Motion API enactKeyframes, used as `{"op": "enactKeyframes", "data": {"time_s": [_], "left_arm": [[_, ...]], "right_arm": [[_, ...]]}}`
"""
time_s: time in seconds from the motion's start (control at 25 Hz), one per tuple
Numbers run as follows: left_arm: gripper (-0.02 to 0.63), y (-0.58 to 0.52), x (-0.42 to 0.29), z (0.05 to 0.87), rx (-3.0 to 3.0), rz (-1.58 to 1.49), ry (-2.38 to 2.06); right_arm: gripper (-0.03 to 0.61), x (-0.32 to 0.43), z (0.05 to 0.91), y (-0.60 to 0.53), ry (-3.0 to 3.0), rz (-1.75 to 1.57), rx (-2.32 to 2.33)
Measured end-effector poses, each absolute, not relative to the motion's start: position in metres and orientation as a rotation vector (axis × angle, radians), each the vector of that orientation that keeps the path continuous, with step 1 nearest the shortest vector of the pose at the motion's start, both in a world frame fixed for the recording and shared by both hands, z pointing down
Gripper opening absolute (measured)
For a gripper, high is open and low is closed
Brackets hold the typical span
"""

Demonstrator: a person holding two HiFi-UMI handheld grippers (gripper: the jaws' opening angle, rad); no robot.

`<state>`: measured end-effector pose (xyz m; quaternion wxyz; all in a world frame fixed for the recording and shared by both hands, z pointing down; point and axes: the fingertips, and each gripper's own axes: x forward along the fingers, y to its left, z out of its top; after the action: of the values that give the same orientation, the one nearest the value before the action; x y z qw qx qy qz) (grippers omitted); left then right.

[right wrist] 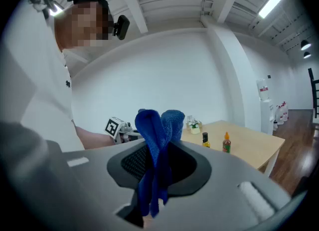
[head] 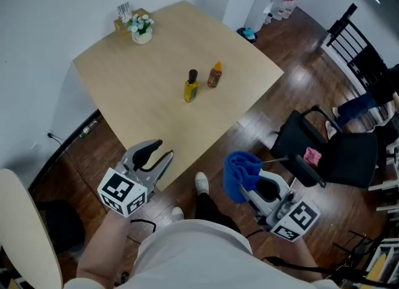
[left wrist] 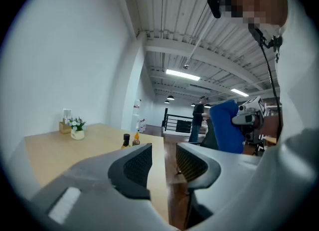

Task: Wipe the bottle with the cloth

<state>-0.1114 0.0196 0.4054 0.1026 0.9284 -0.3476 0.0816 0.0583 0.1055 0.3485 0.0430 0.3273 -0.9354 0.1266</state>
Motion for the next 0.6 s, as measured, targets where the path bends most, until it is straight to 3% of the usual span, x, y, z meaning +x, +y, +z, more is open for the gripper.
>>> {"op": "enactKeyframes", "data": {"time_s": [0.6], "left_arm": [[0.222, -0.231, -0.043, 0.498, 2.559, 0.464, -1.282]], "right_arm": [[0.094, 0.142, 0.369, -0.044, -2.835, 0.484, 0.887]]}}
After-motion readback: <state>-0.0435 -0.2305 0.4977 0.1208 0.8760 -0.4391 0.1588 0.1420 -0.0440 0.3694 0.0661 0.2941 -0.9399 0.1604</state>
